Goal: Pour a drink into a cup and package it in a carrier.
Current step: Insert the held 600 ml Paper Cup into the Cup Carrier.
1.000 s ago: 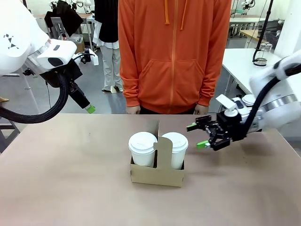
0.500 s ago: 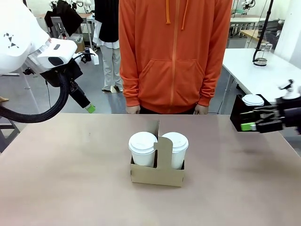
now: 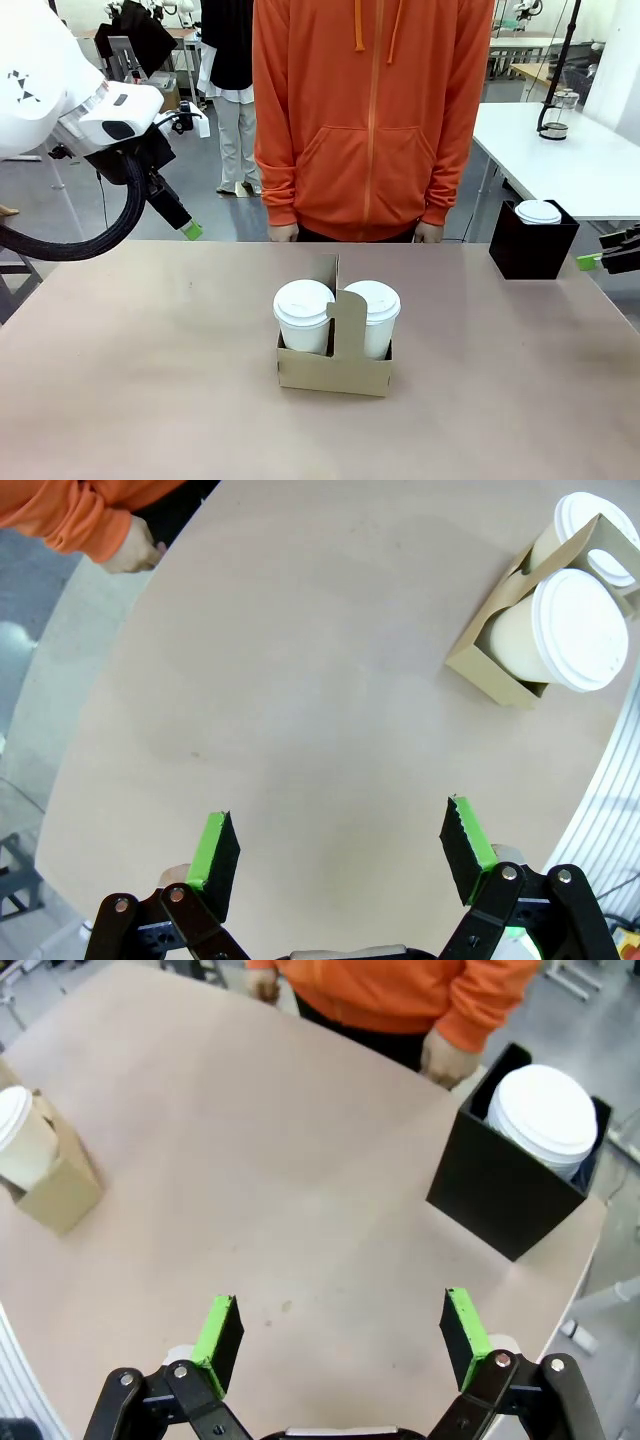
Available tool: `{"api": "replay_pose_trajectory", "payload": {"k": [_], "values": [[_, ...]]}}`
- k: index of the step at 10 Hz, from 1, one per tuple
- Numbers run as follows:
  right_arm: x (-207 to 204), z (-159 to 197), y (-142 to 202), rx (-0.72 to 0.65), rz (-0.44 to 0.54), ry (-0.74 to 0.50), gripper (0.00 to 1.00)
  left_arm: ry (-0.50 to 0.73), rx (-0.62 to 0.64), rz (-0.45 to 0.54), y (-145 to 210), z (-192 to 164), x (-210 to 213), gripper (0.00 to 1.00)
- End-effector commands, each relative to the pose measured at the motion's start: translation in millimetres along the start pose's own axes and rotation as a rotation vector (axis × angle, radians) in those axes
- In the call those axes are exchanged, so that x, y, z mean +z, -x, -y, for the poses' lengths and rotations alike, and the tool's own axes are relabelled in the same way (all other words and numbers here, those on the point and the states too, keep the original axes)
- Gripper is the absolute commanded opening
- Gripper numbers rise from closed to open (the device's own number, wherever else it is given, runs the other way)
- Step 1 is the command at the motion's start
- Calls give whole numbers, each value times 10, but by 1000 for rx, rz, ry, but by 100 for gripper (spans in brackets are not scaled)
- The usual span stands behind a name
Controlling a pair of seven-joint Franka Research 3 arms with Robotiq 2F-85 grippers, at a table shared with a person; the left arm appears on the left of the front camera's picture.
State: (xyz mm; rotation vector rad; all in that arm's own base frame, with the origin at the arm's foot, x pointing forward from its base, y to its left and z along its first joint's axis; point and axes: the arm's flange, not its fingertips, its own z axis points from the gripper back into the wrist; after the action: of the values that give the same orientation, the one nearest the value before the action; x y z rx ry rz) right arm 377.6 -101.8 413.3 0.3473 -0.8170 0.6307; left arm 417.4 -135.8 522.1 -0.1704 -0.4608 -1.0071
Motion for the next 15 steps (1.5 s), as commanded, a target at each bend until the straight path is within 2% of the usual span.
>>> {"api": "replay_pose_trajectory", "payload": {"k": [1, 15], "values": [[17, 2, 0, 23, 17, -3, 100, -5, 10, -16, -3, 12, 17, 100], [17, 2, 0, 23, 17, -3, 100, -5, 10, -16, -3, 12, 17, 100]]}}
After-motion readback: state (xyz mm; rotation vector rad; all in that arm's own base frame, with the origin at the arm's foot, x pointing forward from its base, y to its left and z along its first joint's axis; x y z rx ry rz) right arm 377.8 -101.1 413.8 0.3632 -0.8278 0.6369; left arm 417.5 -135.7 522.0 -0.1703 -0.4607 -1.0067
